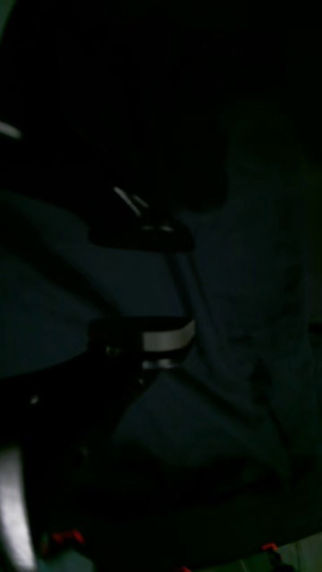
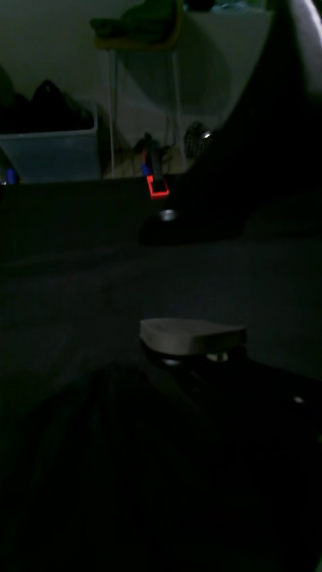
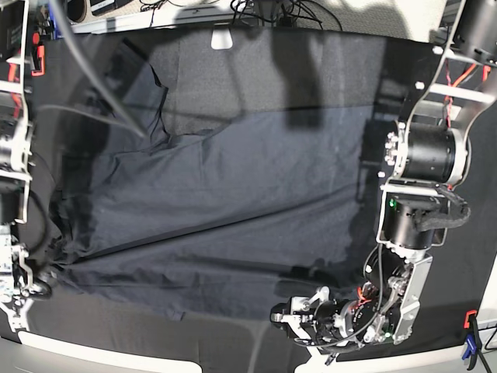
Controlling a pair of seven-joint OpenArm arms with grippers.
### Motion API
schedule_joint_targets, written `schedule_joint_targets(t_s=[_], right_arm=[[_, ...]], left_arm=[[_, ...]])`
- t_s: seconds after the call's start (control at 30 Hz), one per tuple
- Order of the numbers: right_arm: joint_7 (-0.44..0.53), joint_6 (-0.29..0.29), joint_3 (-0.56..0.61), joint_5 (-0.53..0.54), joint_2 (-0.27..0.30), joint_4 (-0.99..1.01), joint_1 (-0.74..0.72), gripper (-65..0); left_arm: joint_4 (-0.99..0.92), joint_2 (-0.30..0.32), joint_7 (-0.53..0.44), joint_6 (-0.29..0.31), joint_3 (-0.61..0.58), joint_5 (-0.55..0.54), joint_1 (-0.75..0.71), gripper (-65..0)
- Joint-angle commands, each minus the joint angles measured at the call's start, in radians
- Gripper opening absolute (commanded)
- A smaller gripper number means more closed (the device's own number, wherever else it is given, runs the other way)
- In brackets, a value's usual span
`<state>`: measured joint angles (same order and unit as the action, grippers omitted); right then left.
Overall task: Layout the t-shirt on the table in an organized manner, then fold the t-shirt properly
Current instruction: 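Drag the held shirt edge with the right gripper to spread the body, then release the shirt and raise both grippers toward the collar edge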
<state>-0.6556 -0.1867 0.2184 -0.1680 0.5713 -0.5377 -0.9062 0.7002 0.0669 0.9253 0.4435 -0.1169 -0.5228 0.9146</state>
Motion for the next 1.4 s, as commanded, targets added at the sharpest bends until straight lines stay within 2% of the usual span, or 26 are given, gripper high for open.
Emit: schedule_joint_targets(t_s=[0.0,0.17,0.3,0.43,0.5,0.57,0.63,0.7,0.83,1.03,1.17,1.23,1.37], right_arm=[[0.034,0.0,0.013,0.017,0.014,-0.019,-0.039,-38.9],[0.08,-0.005,0.034,0.174,0.016,-0.019,-0.041,-38.9],[0.052,-0.017,0.034,0.24,0.012,-0.019,-0.04,-38.9],[0.002,-0.154,0.034,0.263,0.008,-0.019,-0.038,-38.9],[0.0,-0.208,0.034,0.287,0.008,-0.019,-0.038,-38.9],[0.0,-0.286,0.034,0.316,0.008,-0.025,-0.038,-39.0],[-0.031,-0.324,0.034,0.371,0.009,-0.054,-0.029,-39.0],[-0.069,-0.334,0.034,0.417,0.011,-0.114,-0.002,-39.0],[-0.103,-0.334,0.029,0.496,0.039,-0.312,0.11,-39.0],[-0.208,-0.329,-0.078,0.659,0.108,-0.689,0.346,-39.0],[-0.28,-0.33,-0.229,0.67,0.113,-0.95,0.542,-39.0],[-0.297,-0.33,-0.302,0.67,0.113,-1.088,0.65,-39.0],[-0.323,-0.33,-0.431,0.663,0.112,-1.351,0.885,-39.0]], left_arm=[[0.018,0.0,-0.031,0.026,0.003,0.027,0.044,-43.0],[0.018,0.0,-0.113,0.066,0.003,0.247,0.044,-43.0],[0.018,0.0,-0.107,0.085,0.003,0.271,0.043,-43.0],[0.025,0.001,-0.103,0.105,0.003,0.268,0.043,-43.1],[0.035,0.0,-0.103,0.136,0.003,0.268,0.039,-43.1],[0.071,0.002,-0.088,0.137,0.003,0.267,0.02,-43.0],[0.13,0.012,-0.069,0.137,0.003,0.249,-0.015,-43.1],[0.216,0.034,-0.062,0.137,0.003,0.23,-0.067,-43.1],[0.45,0.117,-0.062,0.124,0.003,0.217,-0.213,-43.1],[0.822,0.295,-0.059,0.017,0.004,0.1,-0.465,-43.0],[1.069,0.421,-0.059,-0.032,0.004,0.039,-0.635,-43.0],[1.185,0.472,-0.059,-0.059,0.004,0.049,-0.719,-43.0],[1.36,0.537,-0.058,-0.067,0.004,0.116,-0.882,-43.0]])
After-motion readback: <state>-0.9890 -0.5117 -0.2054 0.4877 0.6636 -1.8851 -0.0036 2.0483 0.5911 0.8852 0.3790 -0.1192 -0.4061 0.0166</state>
